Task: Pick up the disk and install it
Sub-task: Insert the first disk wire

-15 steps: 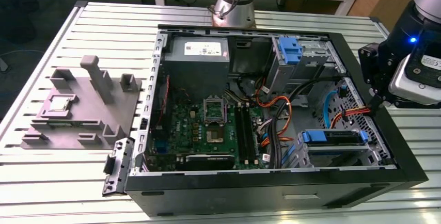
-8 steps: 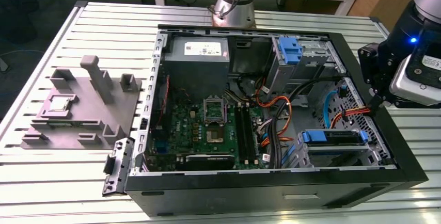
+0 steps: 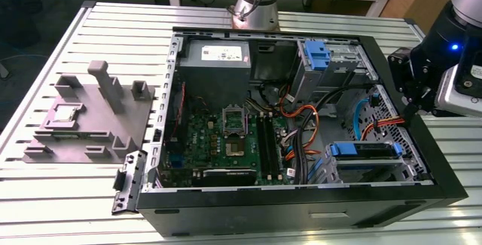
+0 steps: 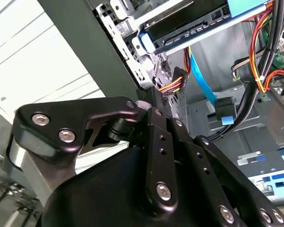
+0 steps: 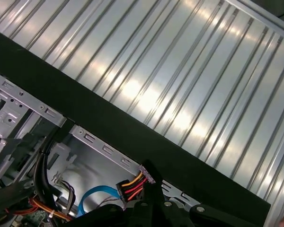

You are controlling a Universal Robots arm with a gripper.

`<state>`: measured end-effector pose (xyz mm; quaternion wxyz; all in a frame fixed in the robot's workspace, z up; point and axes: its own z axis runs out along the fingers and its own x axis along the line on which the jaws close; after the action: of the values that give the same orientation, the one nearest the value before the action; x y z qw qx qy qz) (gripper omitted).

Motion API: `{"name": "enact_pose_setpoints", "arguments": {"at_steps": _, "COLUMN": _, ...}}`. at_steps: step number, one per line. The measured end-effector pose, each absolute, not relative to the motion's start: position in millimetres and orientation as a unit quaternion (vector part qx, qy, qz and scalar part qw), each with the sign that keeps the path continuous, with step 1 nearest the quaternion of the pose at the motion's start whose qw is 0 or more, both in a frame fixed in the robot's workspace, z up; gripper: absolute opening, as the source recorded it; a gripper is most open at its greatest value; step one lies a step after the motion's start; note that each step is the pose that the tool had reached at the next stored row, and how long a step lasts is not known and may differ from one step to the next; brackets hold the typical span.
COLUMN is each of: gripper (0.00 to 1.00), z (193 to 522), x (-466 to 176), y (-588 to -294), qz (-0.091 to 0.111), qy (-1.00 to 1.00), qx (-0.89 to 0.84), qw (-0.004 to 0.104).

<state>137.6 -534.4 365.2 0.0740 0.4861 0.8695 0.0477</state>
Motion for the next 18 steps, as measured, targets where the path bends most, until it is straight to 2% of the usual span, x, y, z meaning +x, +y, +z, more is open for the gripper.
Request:
{"name": "enact_pose_setpoints", "arguments": {"at_steps": 4, "gripper": 0.1, "z": 365.3, "x": 136.8, "y": -534.4, "qz": 0.049, "qy": 0.87, "qx": 0.483, "qw": 0.091}}
{"name": "enact_pose_setpoints", "arguments": {"at_steps": 5, "gripper": 0.1, "z": 365.3, "x": 136.9, "y": -534.4, "qz": 0.049, "qy": 0.87, "qx": 0.482, "qw": 0.092}}
{"name": "enact_pose_setpoints", "arguments": {"at_steps": 18, "gripper": 0.1, "z": 365.4, "x": 136.8, "y": -534.4, "qz": 0.049, "qy": 0.87, "qx": 0.482, "qw": 0.093}}
